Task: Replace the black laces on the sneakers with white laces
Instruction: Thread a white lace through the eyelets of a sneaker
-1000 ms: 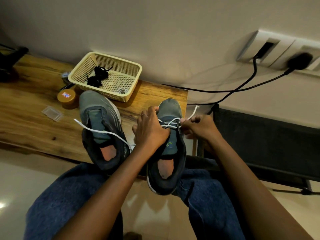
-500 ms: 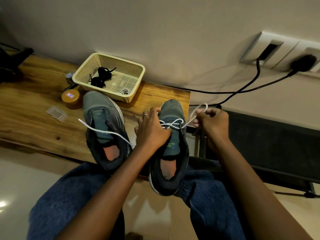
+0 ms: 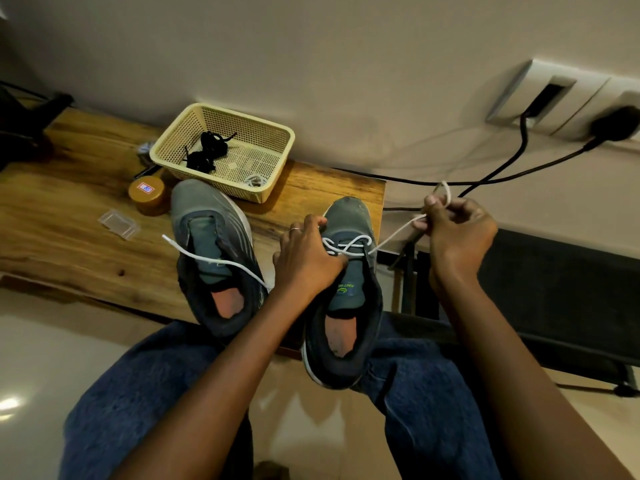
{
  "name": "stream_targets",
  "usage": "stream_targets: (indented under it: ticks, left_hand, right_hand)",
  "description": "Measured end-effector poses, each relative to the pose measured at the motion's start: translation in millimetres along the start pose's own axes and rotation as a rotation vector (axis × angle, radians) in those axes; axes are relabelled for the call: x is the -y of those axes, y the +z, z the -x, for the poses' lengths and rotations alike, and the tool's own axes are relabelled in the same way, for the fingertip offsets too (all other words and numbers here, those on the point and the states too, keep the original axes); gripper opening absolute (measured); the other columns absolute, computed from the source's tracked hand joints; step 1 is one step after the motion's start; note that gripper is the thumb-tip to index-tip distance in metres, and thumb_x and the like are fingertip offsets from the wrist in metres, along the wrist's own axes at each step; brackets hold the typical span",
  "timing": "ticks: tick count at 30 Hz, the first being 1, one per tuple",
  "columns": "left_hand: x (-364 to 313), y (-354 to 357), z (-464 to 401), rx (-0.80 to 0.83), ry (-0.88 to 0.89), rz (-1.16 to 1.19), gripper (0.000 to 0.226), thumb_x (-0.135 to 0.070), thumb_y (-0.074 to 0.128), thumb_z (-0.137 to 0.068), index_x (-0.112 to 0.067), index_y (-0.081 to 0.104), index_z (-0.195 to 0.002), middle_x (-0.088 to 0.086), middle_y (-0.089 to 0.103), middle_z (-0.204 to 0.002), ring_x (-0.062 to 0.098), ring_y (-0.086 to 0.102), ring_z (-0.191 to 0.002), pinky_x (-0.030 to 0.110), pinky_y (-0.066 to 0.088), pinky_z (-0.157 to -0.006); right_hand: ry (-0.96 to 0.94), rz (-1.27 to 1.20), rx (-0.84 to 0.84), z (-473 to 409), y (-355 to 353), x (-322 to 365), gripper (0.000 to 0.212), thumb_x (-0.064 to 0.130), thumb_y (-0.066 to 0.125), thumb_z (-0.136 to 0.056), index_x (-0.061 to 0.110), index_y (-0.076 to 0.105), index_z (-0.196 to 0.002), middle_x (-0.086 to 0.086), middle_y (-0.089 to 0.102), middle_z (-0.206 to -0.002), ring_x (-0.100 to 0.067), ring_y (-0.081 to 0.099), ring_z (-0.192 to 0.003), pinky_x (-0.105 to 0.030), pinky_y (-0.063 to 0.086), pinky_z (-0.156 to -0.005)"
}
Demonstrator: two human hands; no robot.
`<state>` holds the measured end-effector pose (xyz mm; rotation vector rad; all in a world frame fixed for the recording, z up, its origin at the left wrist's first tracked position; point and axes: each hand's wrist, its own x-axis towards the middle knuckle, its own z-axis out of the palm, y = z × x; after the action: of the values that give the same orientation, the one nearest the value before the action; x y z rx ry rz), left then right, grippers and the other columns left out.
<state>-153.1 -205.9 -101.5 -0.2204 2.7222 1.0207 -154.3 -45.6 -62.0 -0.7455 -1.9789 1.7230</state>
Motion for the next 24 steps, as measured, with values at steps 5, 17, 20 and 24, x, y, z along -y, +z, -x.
stream_targets:
  ticks: [5,17,20,24]
  left_hand:
    - [0,0,-1,0.015,-0.017,0.002,0.062,-0.039,0.069,-0.079,-0.029,0.038,-0.132,0.002,0.046,-0.136,0.026,0.039,-0.128,0.044,0.038,-0.101]
    - [-4,-22,11,0.046,0.000,-0.120,0.053,-0.046,0.078,-0.068,-0.028,0.047,-0.107,-0.001,0.045,-0.114,0.021,0.044,-0.115,0.035,0.040,-0.088]
    - [1,-31,15,0.123,-0.044,-0.086,0.040,-0.053,0.077,-0.068,-0.026,0.057,-0.089,-0.007,0.059,-0.095,0.017,0.058,-0.092,0.031,0.047,-0.077]
    - [3,-35,13,0.178,-0.054,-0.006,0.025,-0.041,0.075,-0.076,-0.016,0.071,-0.080,-0.002,0.068,-0.076,0.017,0.065,-0.074,0.031,0.053,-0.073]
  right_hand:
    - [-0.102,-0.094,-0.122,-5,-1,0,0.010,0.013,0.064,-0.090,0.005,0.063,-0.095,-0.006,0.066,-0.082,-0.008,0.067,-0.065,-0.020,0.055,-0.062]
    - [-0.297,-0.228,-0.167,-4,-4,21,0.017,0.022,0.052,-0.098,0.006,0.057,-0.097,-0.005,0.063,-0.073,-0.016,0.060,-0.061,-0.019,0.050,-0.054]
    - [-0.321,-0.166,0.023,1,-4,25,0.019,0.024,0.043,-0.102,0.012,0.057,-0.101,-0.001,0.060,-0.067,-0.007,0.054,-0.051,-0.016,0.043,-0.047]
    - [-0.209,0.032,0.424,7,4,25,0.021,0.019,0.043,-0.101,0.014,0.063,-0.096,0.000,0.065,-0.077,-0.005,0.056,-0.054,-0.015,0.045,-0.051]
